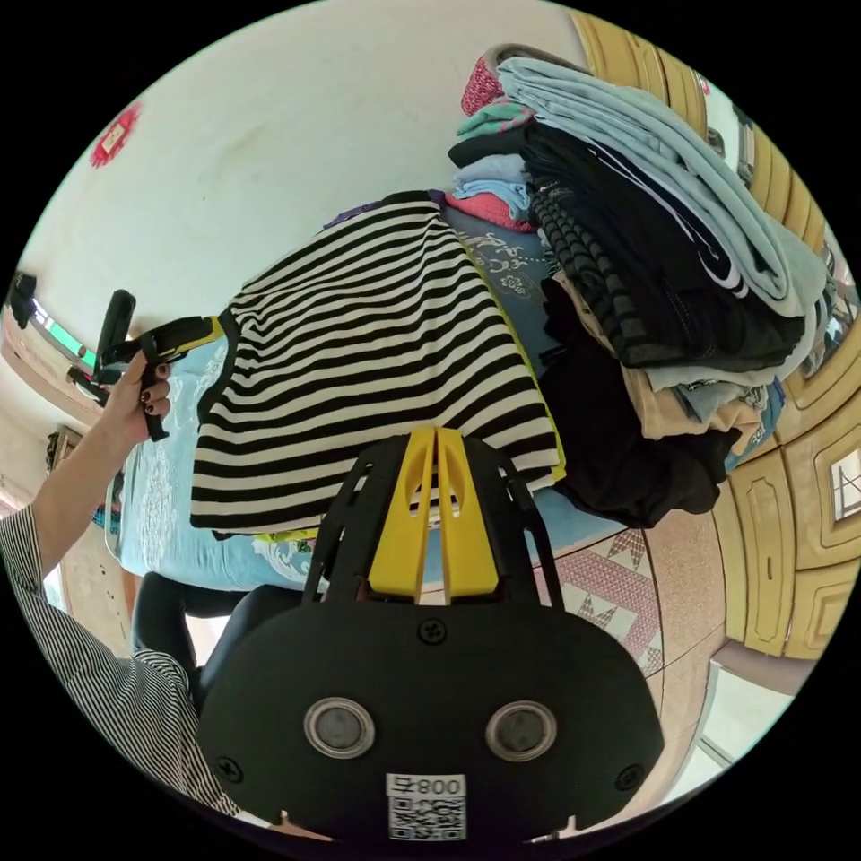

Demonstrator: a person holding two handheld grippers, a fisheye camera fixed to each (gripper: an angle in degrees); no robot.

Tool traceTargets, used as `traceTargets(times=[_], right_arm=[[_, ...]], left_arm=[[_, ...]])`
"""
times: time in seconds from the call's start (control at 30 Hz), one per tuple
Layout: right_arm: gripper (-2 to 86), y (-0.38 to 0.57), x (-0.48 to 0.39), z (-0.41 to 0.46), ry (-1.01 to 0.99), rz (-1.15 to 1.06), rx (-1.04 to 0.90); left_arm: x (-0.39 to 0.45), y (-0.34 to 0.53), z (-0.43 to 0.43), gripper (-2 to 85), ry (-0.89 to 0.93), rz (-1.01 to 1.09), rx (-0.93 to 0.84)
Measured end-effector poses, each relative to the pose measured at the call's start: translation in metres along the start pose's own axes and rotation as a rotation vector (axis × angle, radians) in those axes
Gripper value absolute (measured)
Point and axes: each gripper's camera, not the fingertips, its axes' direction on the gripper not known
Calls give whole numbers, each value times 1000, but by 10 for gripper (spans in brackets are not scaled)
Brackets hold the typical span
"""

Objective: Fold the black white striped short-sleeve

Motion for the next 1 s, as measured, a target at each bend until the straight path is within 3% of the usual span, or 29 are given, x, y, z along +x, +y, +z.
traceTargets(times=[0.13, 0.23, 0.37, 0.43, 0.53, 0.7, 0.83, 1.0], right_arm=[[1, 21, -32, -17, 33, 2, 104], [1, 39, -62, -30, -51, -20, 195], [1, 61, -108, -23, -62, -62, 231], [1, 65, -122, -8, -125, -84, 198], [1, 69, -139, 21, -122, -90, 101], [0, 79, -165, 11, -55, -111, 213], [0, 78, -186, 40, -10, -129, 142], [0, 83, -197, 37, -6, -94, 250]], left_arm=[[30, 6, -16, 1, 88, 104, 89], [57, 4, -11, 1, 124, 194, 87], [75, 4, 17, 1, 0, 269, -5], [66, 8, 33, 1, -86, 235, -70], [46, 19, 42, 1, -52, 173, -93], [46, 39, 28, 0, 0, 195, -34], [38, 47, 49, 0, -34, 189, -109], [26, 75, 41, 0, 37, 163, -26]])
